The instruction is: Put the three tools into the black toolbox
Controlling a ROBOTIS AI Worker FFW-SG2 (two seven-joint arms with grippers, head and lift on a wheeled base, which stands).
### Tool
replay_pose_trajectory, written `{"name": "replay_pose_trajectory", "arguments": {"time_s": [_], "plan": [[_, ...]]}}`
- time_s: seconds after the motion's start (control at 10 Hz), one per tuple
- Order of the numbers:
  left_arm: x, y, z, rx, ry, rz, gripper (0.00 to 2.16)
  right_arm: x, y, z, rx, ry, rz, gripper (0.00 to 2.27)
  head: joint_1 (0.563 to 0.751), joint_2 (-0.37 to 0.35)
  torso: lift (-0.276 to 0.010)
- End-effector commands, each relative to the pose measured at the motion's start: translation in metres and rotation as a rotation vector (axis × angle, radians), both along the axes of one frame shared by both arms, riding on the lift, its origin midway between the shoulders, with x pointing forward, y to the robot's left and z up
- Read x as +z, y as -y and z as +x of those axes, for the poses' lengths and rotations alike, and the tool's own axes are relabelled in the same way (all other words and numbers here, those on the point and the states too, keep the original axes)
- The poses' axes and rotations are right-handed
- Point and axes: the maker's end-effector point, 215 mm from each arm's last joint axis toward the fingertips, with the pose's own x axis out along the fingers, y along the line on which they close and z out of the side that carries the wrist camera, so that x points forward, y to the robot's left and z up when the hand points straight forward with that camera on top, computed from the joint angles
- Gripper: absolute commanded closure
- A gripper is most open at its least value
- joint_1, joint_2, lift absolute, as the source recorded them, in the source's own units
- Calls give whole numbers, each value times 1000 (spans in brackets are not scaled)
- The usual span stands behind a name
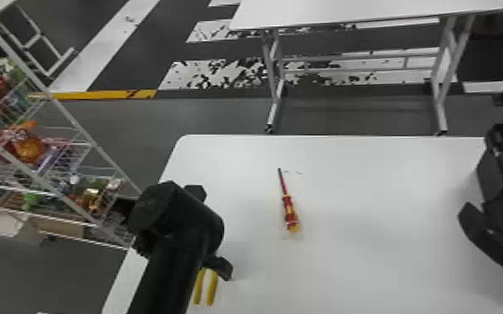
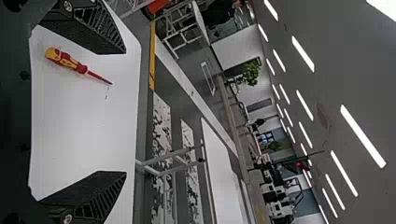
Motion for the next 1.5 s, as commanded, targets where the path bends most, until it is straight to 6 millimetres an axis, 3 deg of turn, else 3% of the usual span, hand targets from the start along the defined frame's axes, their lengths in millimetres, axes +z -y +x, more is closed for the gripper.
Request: {"name": "replay_pose_trajectory", "arguments": {"time_s": [0.0,0.1,0.2,0.4,0.5,0.9,1.3,1.4], "plan": [[-2,6,-2,7,-7,-13,211,0,1,1,-1,1,0,76,695,268,-51],[-5,7,-5,9,-18,-15,225,1,1,1,-1,2,0,76,695,265,-51],[-7,11,-6,10,-24,-24,532,1,4,1,-6,2,-3,76,695,260,-51],[-7,14,-7,17,-27,-47,1474,0,7,0,-10,-2,6,76,695,241,-51],[-6,14,-7,21,-25,-51,1615,0,8,0,-12,-3,8,76,695,236,-51],[4,17,-2,23,21,-60,1615,0,7,-1,-11,-5,11,76,695,234,-51],[54,19,31,9,185,-75,1615,-6,0,-1,-2,-12,6,76,695,219,-51],[53,19,29,13,184,-75,1673,-7,-2,-1,-1,-12,6,76,695,221,-51]]}}
